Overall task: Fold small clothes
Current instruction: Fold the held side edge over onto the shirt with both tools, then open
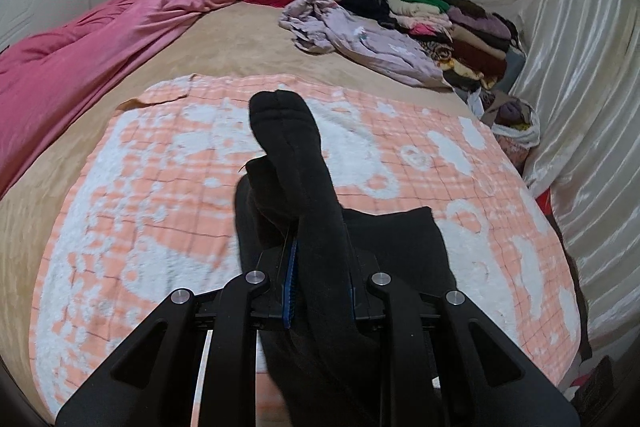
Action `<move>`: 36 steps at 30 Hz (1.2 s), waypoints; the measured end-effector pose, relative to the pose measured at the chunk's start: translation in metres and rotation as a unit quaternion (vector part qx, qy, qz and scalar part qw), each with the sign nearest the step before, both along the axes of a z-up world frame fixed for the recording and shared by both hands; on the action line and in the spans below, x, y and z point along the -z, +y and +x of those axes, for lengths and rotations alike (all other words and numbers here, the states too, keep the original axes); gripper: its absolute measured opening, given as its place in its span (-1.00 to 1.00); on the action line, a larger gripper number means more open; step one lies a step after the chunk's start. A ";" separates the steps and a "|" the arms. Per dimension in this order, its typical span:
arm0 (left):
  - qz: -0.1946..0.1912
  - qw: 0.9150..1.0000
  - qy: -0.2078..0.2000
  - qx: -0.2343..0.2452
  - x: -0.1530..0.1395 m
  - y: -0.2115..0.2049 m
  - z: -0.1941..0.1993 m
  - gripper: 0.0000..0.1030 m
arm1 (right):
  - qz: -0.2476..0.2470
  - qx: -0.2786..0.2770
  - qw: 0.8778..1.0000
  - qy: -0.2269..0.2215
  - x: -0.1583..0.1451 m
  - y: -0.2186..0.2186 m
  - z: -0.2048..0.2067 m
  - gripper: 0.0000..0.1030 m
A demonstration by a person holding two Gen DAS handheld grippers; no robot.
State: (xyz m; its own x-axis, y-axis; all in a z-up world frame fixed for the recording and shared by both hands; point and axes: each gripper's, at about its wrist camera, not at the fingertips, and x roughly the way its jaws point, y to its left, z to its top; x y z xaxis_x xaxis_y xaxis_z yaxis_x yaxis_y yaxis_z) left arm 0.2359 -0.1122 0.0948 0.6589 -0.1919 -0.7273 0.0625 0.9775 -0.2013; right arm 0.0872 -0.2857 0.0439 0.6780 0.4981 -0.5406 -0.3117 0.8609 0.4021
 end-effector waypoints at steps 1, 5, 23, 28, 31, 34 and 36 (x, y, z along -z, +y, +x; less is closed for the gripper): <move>0.001 1.000 0.004 0.003 0.001 -0.008 0.003 -0.67 | 0.000 0.002 1.000 0.003 0.000 -0.004 0.000 -0.93; 0.014 1.000 0.020 0.012 0.008 -0.037 0.016 -0.67 | 0.006 0.016 0.999 0.028 0.008 -0.018 0.007 -0.93; 0.037 0.994 0.087 0.062 0.071 -0.140 0.067 -0.48 | 0.013 0.085 0.990 0.108 0.045 -0.066 0.016 -0.93; -0.029 0.990 0.097 0.096 0.082 -0.143 0.071 -0.05 | 0.010 0.122 0.982 0.141 0.059 -0.083 0.022 -0.93; -0.076 0.989 0.076 0.100 0.069 -0.128 0.062 0.00 | 0.028 0.138 0.979 0.149 0.061 -0.095 0.022 -0.93; -0.089 0.991 0.039 0.094 0.047 -0.098 0.047 0.00 | 0.040 0.160 0.976 0.141 0.057 -0.106 0.019 -0.89; -0.060 0.995 0.021 0.076 0.039 -0.075 0.037 0.00 | 0.047 0.166 0.976 0.132 0.052 -0.111 0.017 -0.89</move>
